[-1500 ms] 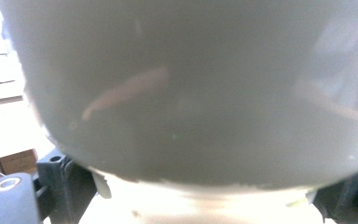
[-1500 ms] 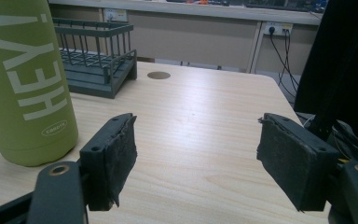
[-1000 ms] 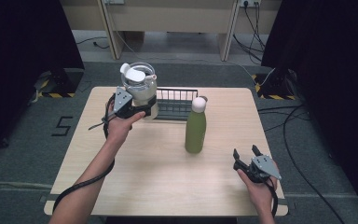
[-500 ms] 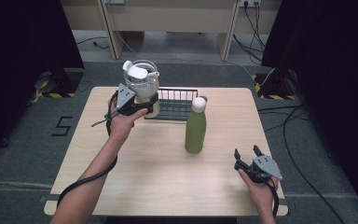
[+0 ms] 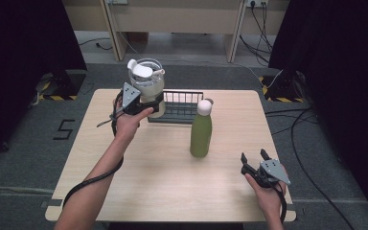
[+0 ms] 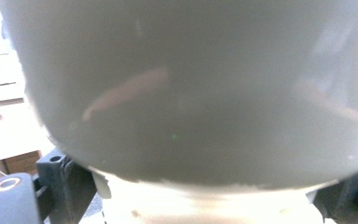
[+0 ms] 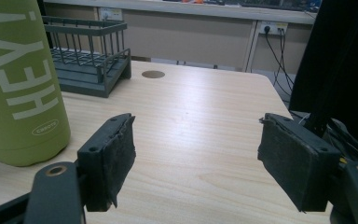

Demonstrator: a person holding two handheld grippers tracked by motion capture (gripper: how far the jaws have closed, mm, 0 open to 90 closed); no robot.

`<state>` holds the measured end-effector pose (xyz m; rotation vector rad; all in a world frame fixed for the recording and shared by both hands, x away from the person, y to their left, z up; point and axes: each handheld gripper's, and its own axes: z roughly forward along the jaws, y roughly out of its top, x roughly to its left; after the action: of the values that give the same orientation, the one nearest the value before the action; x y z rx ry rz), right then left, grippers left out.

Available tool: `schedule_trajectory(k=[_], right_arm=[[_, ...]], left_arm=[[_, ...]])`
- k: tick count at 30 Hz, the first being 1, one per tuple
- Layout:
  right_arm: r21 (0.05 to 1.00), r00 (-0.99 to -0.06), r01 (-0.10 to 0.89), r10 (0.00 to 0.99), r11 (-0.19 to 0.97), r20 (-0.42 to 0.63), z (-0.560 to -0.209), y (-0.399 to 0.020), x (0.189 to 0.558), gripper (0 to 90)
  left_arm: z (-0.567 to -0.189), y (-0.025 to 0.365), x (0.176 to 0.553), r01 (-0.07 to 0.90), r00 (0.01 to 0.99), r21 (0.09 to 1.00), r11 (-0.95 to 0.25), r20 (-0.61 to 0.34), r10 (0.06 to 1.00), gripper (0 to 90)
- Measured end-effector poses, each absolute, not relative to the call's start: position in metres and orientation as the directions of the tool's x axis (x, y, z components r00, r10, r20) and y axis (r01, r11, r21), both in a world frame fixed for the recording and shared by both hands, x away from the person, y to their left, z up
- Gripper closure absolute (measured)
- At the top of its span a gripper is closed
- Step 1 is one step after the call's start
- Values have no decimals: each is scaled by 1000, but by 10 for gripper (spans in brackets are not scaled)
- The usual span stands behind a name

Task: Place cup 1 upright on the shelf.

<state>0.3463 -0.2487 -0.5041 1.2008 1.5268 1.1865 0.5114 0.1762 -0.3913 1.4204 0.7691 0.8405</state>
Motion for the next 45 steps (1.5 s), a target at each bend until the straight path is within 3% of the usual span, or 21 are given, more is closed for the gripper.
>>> schedule_trajectory(k=[45], right_arm=[[978, -186, 192, 982, 81, -45, -505, -251, 347, 265]], left_arm=[[-384, 153, 554, -42, 459, 999, -24, 41, 888, 100]])
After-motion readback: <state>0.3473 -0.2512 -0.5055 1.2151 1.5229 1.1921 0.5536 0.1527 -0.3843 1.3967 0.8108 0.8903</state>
